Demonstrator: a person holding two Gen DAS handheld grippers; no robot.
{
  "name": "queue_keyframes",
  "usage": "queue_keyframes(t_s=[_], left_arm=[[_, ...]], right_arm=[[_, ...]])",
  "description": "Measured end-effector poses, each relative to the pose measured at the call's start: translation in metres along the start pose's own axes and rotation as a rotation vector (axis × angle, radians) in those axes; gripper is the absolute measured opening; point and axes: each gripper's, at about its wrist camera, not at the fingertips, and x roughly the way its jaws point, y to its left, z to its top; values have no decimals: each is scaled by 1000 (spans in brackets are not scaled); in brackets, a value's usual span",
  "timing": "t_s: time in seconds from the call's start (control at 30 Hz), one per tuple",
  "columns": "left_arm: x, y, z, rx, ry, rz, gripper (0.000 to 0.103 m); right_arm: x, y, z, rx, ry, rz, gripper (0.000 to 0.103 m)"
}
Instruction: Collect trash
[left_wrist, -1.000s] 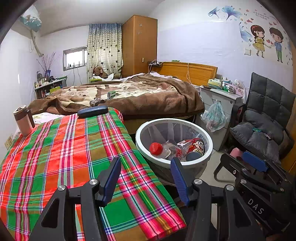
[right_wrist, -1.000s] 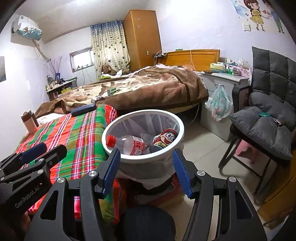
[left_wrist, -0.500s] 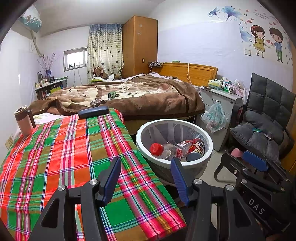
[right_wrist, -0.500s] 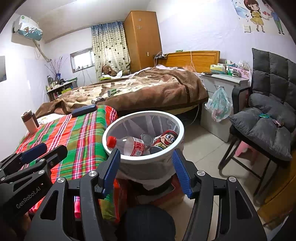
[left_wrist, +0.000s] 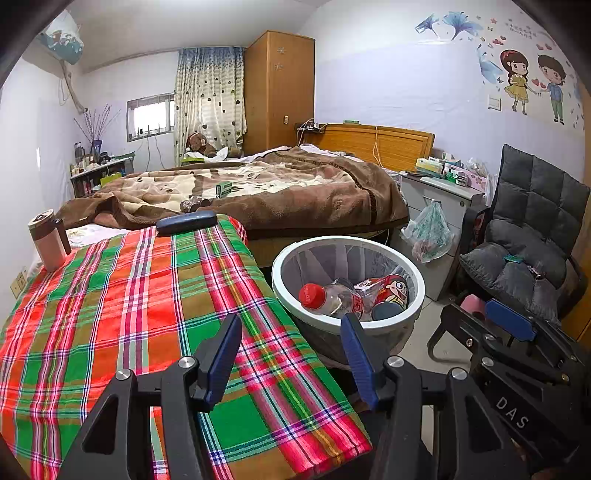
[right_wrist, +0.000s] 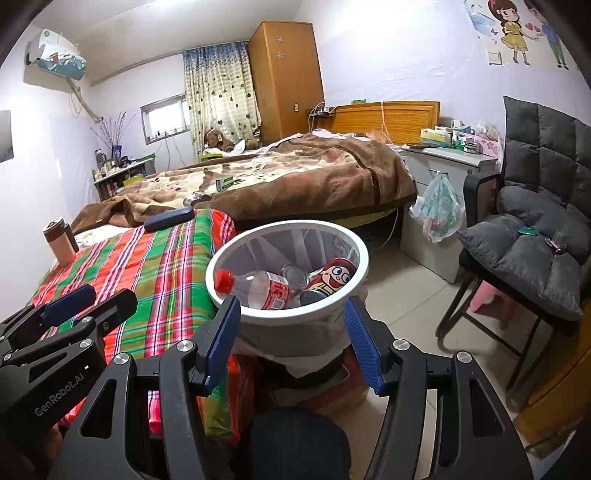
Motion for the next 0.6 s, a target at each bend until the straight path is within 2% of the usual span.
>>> queue_keyframes(t_s=[0.6], left_arm=[[-2, 0, -1, -2, 1, 11, 55]], right_arm=[[0, 0, 0, -1, 0, 0, 60]])
